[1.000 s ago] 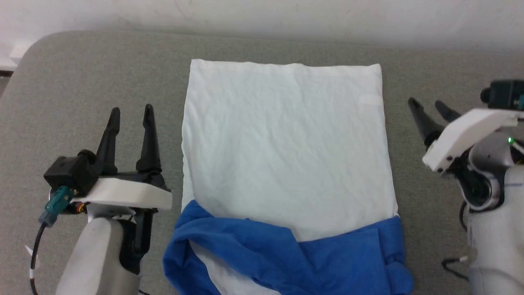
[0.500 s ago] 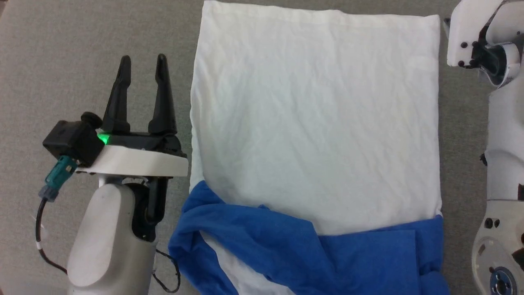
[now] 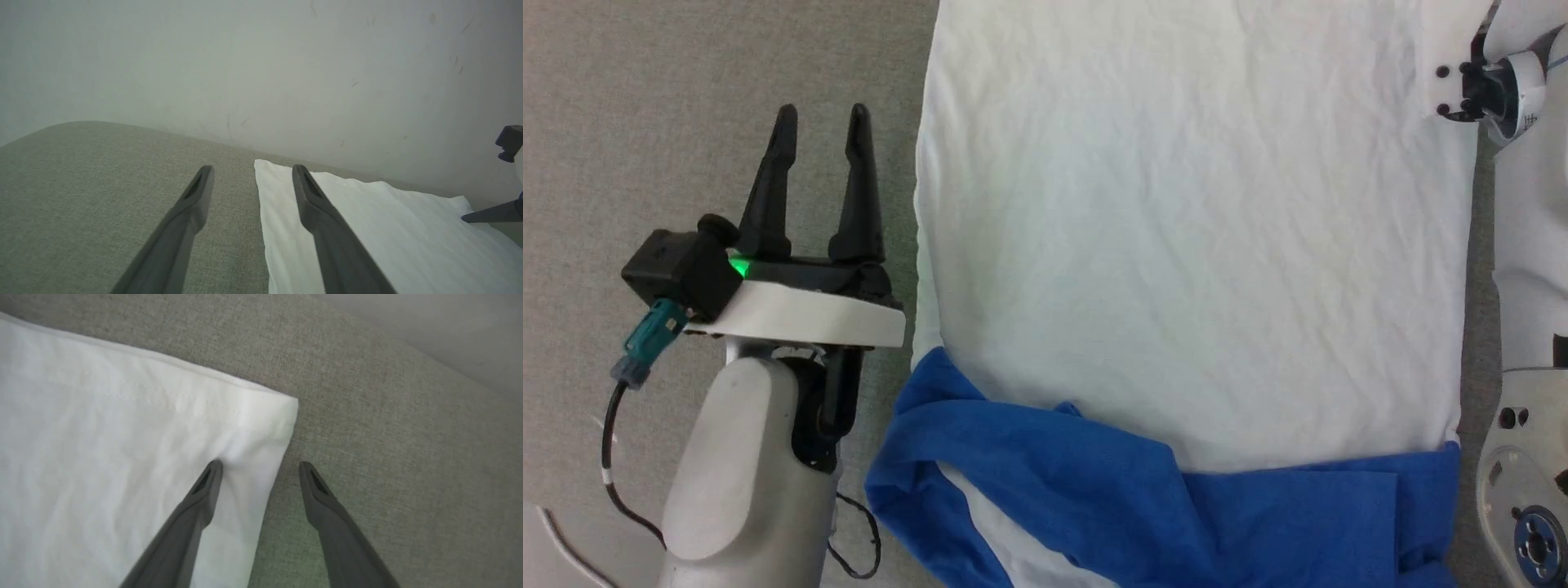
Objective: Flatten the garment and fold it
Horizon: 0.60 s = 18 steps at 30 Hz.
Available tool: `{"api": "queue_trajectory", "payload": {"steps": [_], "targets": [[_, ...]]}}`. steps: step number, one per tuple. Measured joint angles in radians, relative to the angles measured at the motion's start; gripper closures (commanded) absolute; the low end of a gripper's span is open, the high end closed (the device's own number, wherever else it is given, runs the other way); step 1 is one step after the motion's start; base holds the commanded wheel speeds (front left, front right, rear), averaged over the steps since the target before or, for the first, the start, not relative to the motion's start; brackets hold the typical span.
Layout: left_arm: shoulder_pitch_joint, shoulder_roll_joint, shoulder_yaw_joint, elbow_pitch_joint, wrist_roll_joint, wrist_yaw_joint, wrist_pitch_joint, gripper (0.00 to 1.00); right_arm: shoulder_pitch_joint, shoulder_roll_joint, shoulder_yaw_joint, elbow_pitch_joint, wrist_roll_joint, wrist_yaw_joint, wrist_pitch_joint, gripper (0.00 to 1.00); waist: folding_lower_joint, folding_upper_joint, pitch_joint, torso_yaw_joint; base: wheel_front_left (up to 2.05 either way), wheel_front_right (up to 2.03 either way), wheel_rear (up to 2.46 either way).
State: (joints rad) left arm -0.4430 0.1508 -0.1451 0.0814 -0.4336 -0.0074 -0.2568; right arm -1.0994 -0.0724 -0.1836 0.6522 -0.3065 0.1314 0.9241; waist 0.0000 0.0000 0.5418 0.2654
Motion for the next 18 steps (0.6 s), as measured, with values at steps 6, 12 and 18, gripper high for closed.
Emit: {"api": "queue_trajectory", "payload": {"steps": [6, 12, 18], "targets": [[-0.076, 0.023, -0.011, 0.035, -0.017, -0.030, 0.085, 0.00, -0.009, -0.003, 0.036, 0.014, 0.045, 0.000, 0.032, 1.00, -0.0001, 0.0000, -0.003, -0.015, 0.00, 0.00, 0.00], [-0.324, 0.101, -0.004, 0.130, -0.070, -0.064, 0.276, 0.00, -0.029, -0.005, 0.092, 0.006, 0.110, 0.000, 0.013, 1.00, 0.0000, 0.0000, 0.008, -0.045, 0.00, 0.00, 0.00], [-0.581, 0.150, 0.019, 0.297, -0.165, -0.076, 0.522, 0.00, -0.069, 0.010, 0.171, -0.015, 0.232, 0.000, -0.035, 1.00, 0.0001, 0.0000, 0.027, -0.098, 0.00, 0.00, 0.00]]}}
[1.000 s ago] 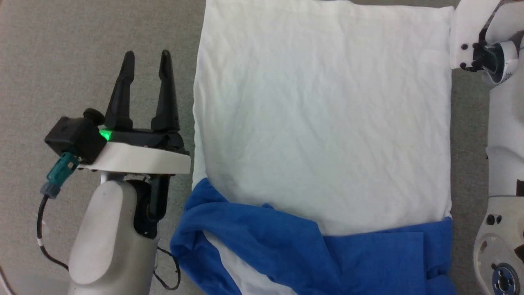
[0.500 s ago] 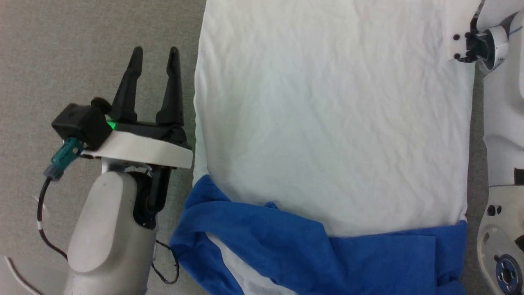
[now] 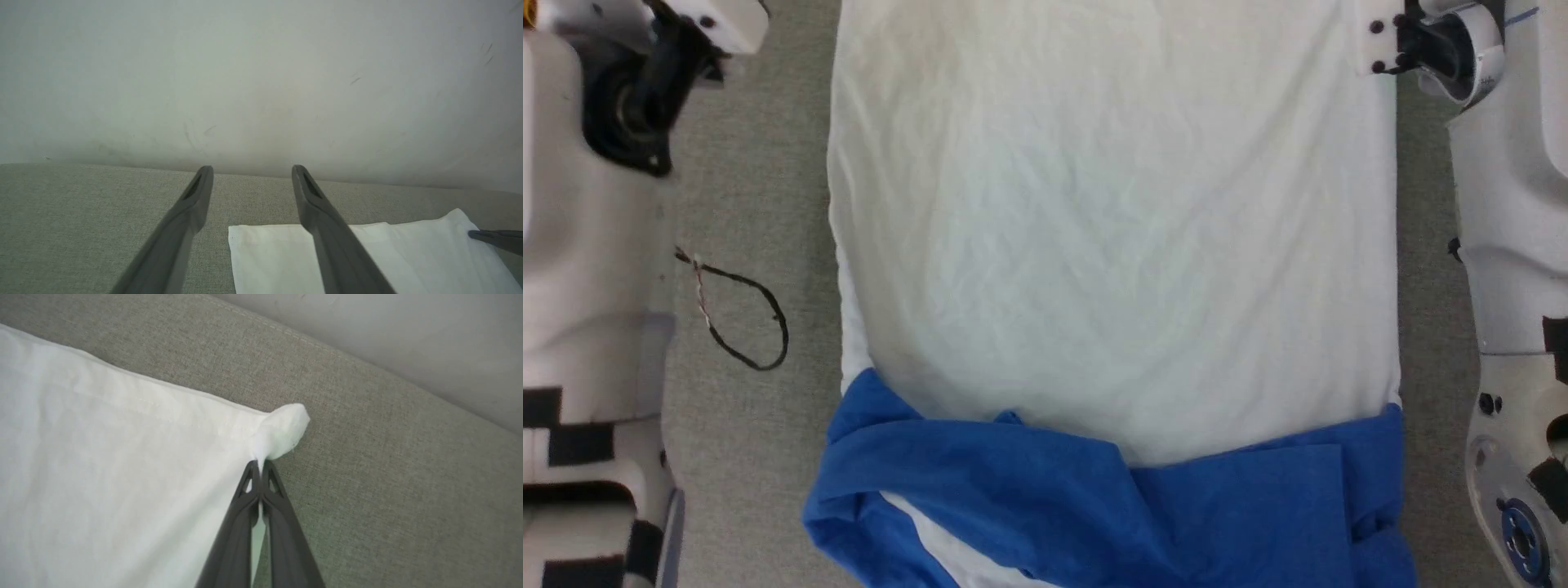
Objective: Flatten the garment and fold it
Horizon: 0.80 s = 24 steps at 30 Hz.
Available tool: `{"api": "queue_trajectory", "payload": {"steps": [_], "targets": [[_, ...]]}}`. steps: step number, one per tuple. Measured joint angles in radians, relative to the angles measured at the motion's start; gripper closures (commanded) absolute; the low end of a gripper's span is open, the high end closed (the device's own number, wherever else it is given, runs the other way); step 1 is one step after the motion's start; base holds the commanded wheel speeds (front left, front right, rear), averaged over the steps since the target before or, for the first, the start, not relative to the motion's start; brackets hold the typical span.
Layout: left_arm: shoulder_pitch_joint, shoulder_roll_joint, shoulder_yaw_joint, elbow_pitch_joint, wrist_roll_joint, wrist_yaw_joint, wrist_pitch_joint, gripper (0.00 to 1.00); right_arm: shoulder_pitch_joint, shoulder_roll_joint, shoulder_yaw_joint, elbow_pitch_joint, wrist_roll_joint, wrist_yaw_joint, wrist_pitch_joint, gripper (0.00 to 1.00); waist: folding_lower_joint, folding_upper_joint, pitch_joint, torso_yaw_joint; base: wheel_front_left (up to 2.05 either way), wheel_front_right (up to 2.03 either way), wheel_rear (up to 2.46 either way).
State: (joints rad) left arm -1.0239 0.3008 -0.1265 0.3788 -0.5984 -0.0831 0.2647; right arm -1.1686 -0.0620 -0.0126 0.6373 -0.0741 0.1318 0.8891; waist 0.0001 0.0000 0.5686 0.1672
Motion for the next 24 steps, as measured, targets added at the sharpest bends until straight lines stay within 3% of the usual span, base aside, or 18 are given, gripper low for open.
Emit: {"api": "queue_trajectory", "payload": {"steps": [9, 18, 19, 20, 21, 24], "targets": [[-0.168, 0.048, -0.100, 0.251, 0.046, 0.067, 0.369, 0.00, -0.024, 0.006, 0.114, -0.041, 0.120, 0.000, -0.027, 1.00, 0.0000, 0.0000, 0.047, -0.076, 0.00, 0.00, 0.00], [-0.202, 0.061, -0.153, 0.306, 0.073, 0.089, 0.500, 0.00, -0.031, -0.004, 0.177, -0.079, 0.184, 0.000, -0.027, 1.00, -0.0002, 0.0000, 0.098, -0.105, 0.00, 0.00, 0.00], [-0.213, 0.061, -0.152, 0.309, 0.069, 0.095, 0.522, 0.52, -0.031, -0.007, 0.181, -0.084, 0.190, 0.000, -0.027, 1.00, -0.0002, 0.0000, 0.101, -0.105, 0.00, 0.00, 0.00], [-0.218, 0.061, -0.149, 0.308, 0.064, 0.098, 0.536, 0.95, -0.032, -0.010, 0.184, -0.089, 0.193, 0.000, -0.027, 1.00, -0.0003, 0.0000, 0.104, -0.105, 0.00, 0.00, 0.00], [-0.220, 0.063, -0.147, 0.307, 0.060, 0.102, 0.544, 1.00, -0.032, -0.013, 0.186, -0.092, 0.199, 0.000, -0.027, 1.00, -0.0003, 0.0000, 0.106, -0.104, 0.00, 0.00, 0.00], [-0.220, 0.064, -0.129, 0.296, 0.038, 0.103, 0.544, 1.00, -0.036, -0.024, 0.195, -0.102, 0.208, 0.000, -0.028, 1.00, -0.0001, 0.0000, 0.109, -0.100, 0.00, 0.00, 0.00]]}}
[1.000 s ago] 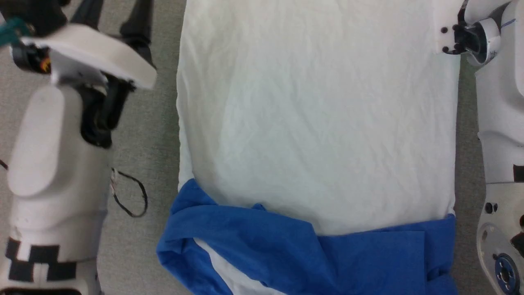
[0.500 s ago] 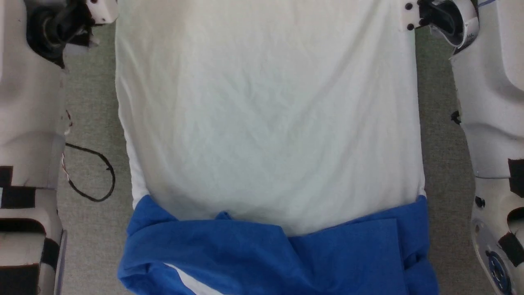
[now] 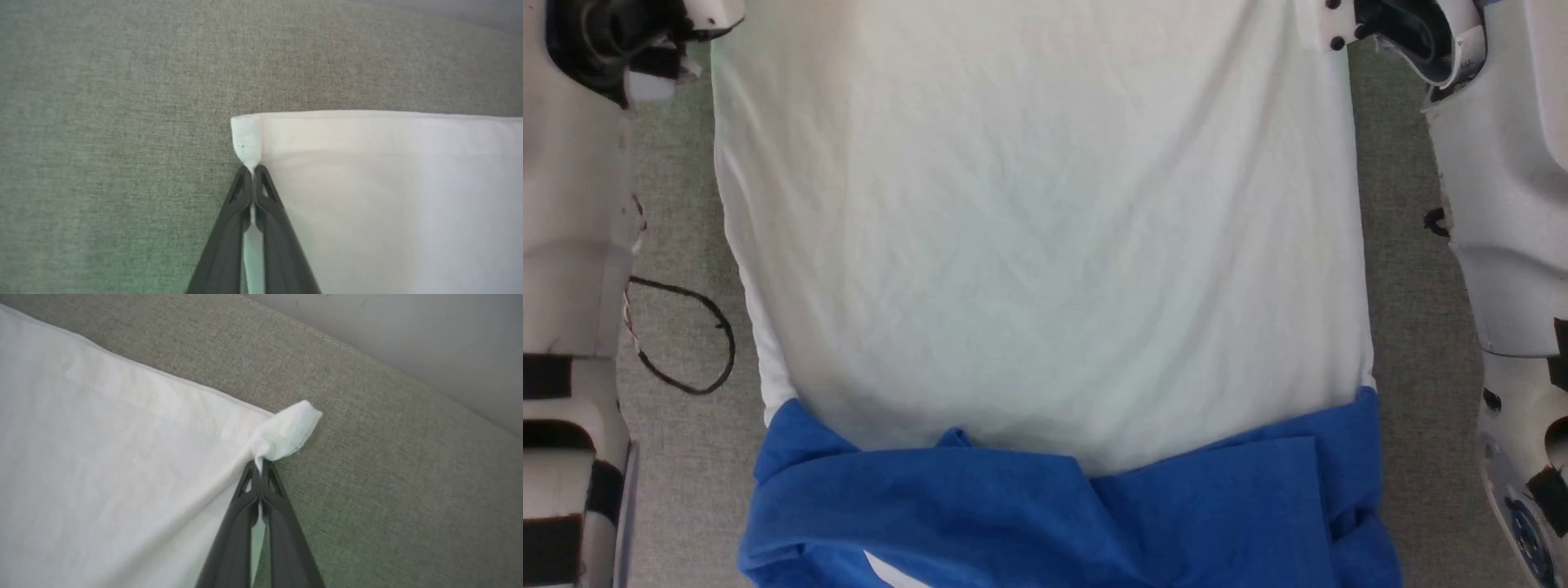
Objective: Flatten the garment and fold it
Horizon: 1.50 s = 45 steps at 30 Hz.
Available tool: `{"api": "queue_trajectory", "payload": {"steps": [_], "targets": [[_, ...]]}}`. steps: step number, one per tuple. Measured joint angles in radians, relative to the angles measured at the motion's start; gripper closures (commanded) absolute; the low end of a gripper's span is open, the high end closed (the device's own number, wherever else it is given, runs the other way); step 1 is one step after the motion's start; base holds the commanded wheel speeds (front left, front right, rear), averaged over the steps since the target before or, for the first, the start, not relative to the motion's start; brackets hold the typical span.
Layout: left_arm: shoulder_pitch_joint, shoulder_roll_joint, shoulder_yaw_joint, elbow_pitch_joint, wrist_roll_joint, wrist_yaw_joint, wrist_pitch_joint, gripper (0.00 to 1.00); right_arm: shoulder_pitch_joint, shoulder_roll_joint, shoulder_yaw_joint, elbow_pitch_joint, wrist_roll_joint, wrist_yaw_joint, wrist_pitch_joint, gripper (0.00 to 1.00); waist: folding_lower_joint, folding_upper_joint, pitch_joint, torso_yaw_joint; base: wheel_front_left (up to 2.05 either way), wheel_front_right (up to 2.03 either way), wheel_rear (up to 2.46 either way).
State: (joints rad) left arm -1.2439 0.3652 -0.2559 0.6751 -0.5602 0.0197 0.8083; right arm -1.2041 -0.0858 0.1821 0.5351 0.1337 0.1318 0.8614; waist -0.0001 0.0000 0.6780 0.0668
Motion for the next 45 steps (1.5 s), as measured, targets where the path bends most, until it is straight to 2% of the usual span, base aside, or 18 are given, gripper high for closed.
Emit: {"api": "queue_trajectory", "payload": {"steps": [6, 15, 18, 25, 30, 37, 40, 45], "targets": [[0.033, -0.010, 0.039, -0.035, -0.018, 0.011, -0.152, 1.00, -0.008, -0.007, -0.019, -0.005, 0.001, 0.000, -0.055, 1.00, 0.0002, 0.0000, 0.000, 0.002, 0.00, 0.00, 0.00], [-0.013, -0.007, 0.055, -0.050, 0.047, 0.033, -0.452, 1.00, -0.079, 0.005, -0.113, 0.000, -0.046, 0.000, -0.228, 1.00, 0.0002, 0.0000, -0.013, 0.005, 0.00, 0.00, 0.00], [-0.030, -0.011, 0.059, -0.037, 0.046, 0.012, -0.511, 1.00, -0.088, 0.013, -0.144, 0.014, -0.059, 0.000, -0.281, 1.00, 0.0002, 0.0000, -0.024, 0.007, 0.00, 0.00, 0.00], [-0.010, -0.023, 0.070, -0.021, 0.006, -0.078, -0.637, 1.00, -0.063, 0.021, -0.142, 0.047, -0.018, 0.000, -0.357, 1.00, 0.0001, 0.0000, -0.076, 0.012, 0.00, 0.00, 0.00], [0.112, -0.027, 0.080, -0.049, -0.041, -0.114, -0.702, 1.00, 0.057, 0.004, -0.115, 0.018, 0.075, 0.000, -0.416, 1.00, 0.0001, 0.0000, -0.144, 0.018, 0.00, 0.00, 0.00], [0.372, -0.036, 0.089, -0.161, -0.100, -0.125, -0.734, 1.00, 0.320, -0.047, -0.121, -0.099, 0.187, 0.000, -0.458, 1.00, -0.0001, 0.0000, -0.271, 0.029, 0.00, 0.00, 0.00], [0.493, -0.047, 0.090, -0.240, -0.116, -0.115, -0.733, 1.00, 0.453, -0.055, -0.143, -0.157, 0.224, 0.000, -0.457, 1.00, -0.0002, 0.0000, -0.331, 0.036, 0.00, 0.00, 0.00], [0.696, -0.049, 0.066, -0.386, -0.115, -0.070, -0.703, 1.00, 0.669, -0.039, -0.196, -0.268, 0.283, 0.000, -0.439, 1.00, -0.0003, 0.0000, -0.428, 0.048, 0.00, 0.00, 0.00]]}}
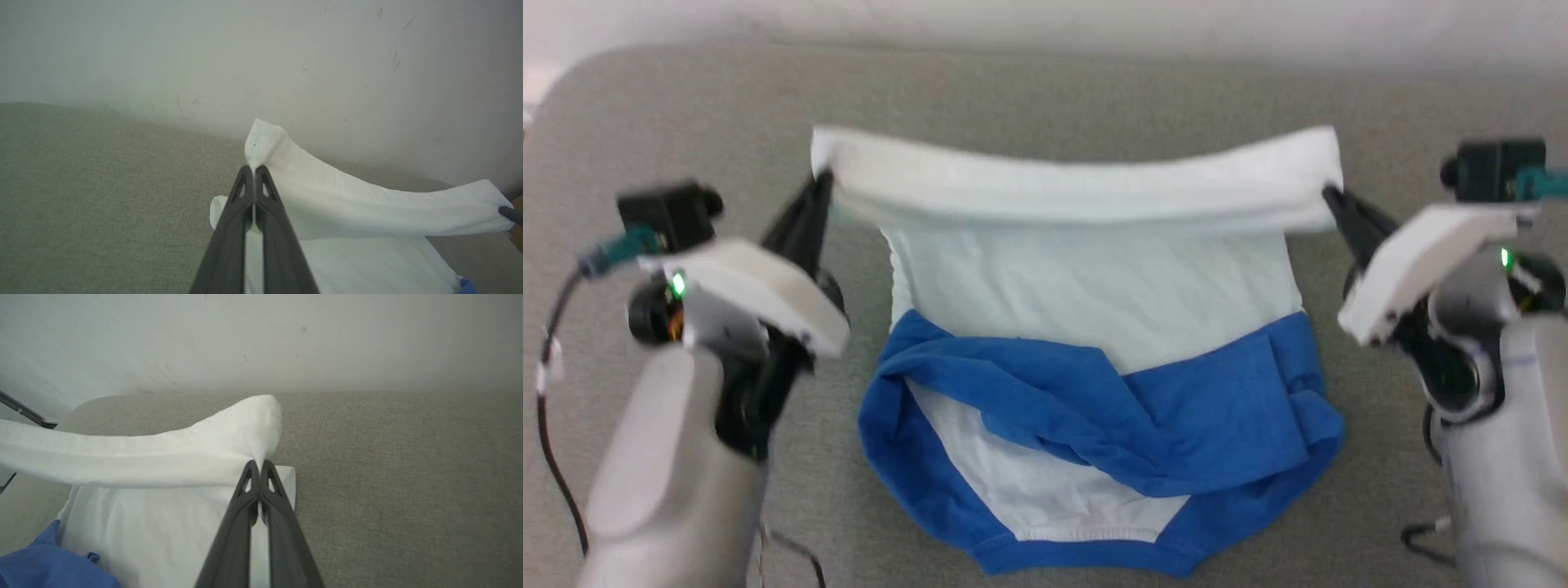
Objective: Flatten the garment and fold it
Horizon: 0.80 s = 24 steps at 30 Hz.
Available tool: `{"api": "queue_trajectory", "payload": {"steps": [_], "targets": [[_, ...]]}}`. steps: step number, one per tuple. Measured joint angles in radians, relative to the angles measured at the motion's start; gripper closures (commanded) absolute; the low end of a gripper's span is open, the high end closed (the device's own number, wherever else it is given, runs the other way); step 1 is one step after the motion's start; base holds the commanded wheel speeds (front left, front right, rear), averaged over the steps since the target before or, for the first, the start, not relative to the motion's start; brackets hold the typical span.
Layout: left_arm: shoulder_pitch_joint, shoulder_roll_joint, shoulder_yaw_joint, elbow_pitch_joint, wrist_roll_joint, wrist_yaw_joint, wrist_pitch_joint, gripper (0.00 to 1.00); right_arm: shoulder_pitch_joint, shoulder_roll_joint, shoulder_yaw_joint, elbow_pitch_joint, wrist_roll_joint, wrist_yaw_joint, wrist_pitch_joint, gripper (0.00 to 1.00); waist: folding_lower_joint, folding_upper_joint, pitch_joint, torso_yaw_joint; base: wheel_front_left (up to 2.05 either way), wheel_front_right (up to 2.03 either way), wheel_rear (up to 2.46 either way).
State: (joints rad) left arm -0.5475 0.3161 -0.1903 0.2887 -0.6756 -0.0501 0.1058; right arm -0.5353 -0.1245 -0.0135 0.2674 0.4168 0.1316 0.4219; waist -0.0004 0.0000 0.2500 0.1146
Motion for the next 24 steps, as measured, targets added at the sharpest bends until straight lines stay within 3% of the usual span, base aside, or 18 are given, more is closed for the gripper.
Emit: {"api": "queue_trajectory", "payload": {"steps": [14, 24], "targets": [[0.487, -0.007, 0.036, -0.323, -0.057, 0.139, 0.037, 1.00, 0.415, 0.068, -0.169, -0.232, 0.020, 0.001, 0.085, 1.00, 0.0002, 0.0000, -0.184, 0.022, 0.00, 0.00, 0.00], [0.607, -0.029, 0.028, -0.348, -0.081, 0.193, 0.073, 1.00, 0.573, 0.077, -0.176, -0.242, 0.007, 0.001, 0.169, 1.00, 0.0003, 0.0000, -0.204, 0.027, 0.00, 0.00, 0.00]]}}
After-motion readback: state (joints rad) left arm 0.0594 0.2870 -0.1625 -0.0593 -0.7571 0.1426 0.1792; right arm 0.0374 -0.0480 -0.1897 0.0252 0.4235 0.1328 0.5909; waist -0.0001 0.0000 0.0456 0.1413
